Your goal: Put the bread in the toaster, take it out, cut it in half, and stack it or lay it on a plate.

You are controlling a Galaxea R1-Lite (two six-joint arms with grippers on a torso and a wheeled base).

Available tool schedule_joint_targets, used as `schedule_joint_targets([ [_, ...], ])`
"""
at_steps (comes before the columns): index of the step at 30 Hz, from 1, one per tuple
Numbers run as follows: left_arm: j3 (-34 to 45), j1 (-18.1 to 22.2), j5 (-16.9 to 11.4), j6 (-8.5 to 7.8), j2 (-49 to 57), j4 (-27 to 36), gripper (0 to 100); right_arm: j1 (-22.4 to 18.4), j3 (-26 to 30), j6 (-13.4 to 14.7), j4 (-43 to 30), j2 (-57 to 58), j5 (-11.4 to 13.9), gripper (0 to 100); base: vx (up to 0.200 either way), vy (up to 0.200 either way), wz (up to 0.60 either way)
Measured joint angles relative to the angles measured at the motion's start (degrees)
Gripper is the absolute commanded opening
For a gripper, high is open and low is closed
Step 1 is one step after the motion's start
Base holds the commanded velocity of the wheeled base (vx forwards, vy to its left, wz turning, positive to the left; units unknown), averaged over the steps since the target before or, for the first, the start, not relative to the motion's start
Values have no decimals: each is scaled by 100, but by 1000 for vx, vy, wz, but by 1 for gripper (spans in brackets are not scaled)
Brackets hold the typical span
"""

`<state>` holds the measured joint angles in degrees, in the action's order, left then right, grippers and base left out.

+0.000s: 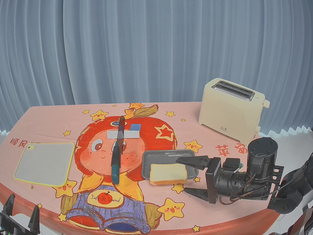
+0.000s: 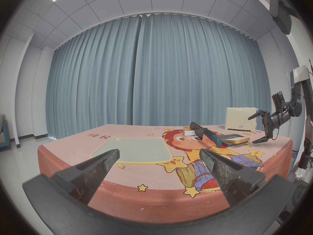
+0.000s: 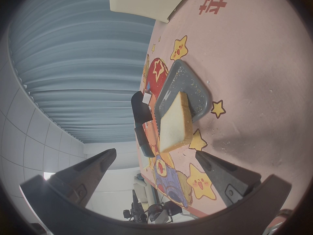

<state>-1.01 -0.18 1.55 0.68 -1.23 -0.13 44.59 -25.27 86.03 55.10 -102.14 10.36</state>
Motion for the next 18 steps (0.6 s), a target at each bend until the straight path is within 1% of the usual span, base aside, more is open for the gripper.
schedule_joint_targets([
  [4,0,0,0,0,0,0,100,-5,-41,35,0,-13,-10,100,0,0,0],
  [18,0,0,0,0,0,-2,100,-24,-173,30,5,-243,-38,100,0,0,0],
])
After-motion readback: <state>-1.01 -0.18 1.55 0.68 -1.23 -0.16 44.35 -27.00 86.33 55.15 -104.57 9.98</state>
